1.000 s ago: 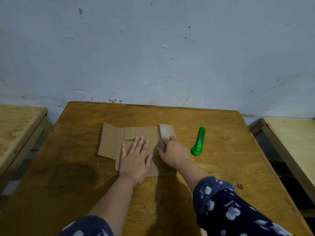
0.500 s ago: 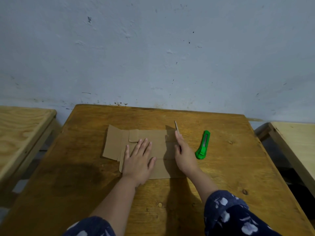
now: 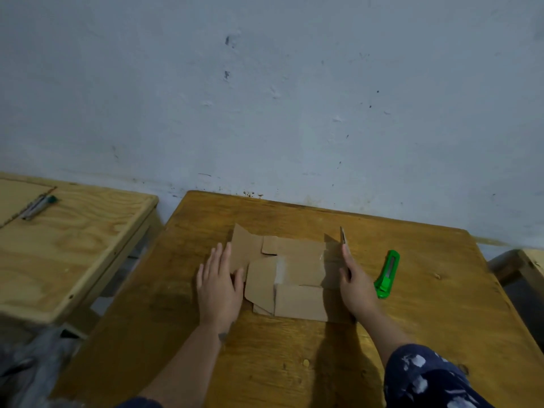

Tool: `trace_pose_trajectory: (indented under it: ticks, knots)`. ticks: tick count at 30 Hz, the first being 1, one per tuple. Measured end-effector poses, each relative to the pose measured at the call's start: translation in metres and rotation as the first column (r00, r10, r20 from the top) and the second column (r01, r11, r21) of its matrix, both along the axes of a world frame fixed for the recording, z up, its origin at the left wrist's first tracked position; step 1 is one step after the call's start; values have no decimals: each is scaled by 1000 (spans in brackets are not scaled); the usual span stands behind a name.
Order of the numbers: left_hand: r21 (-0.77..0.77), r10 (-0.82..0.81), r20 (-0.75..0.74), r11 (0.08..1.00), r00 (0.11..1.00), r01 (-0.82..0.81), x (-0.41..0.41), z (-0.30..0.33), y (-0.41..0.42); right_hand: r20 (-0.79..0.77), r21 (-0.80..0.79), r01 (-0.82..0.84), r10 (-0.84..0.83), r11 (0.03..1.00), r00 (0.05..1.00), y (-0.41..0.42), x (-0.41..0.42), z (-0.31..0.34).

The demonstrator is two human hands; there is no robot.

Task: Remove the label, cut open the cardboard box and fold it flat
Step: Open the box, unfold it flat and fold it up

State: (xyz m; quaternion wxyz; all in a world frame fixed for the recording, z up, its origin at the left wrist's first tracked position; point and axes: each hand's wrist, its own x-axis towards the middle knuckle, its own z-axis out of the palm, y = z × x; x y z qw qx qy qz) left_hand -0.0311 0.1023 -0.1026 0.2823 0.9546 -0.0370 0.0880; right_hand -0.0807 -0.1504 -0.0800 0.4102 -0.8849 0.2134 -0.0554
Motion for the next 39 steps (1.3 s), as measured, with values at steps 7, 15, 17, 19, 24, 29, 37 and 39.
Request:
trace_pose_trajectory:
  ticks: [7,15,17,19,24,29,37,39]
  knots:
    - [-243,88,-187,961,978,-133,-6,0,0,11,-38,0,1,999,1000,2,1,1]
    - [-396,128,-288,886,949,-240,-4,5,-19,4,25,5,-5,1000,1000,-4,-3,5]
    - [-442,116,-298,863,948,-244,-6,10,-23,4,35,10,-11,999,1000,-6,-5,6]
    - [-538,76,-301,809,951,-235,-8,16,-28,-9,32,15,-14,999,1000,-8,-6,6]
    - [-642,-37,-366,733,930,-223,-17,23,-41,-31,86,-1,4,996,1000,-11,-8,9]
    - [-650,3,-399,704,917,-285,-18,18,-45,-60,144,-39,48,989,997,-10,-10,8]
    - [-685,59,-423,633,904,-362,-15,18,-49,-96,48,-63,67,997,993,-8,-5,3]
    - [-701,50,-427,613,903,-365,-15,18,-51,-95,23,-46,48,999,994,-4,-3,2]
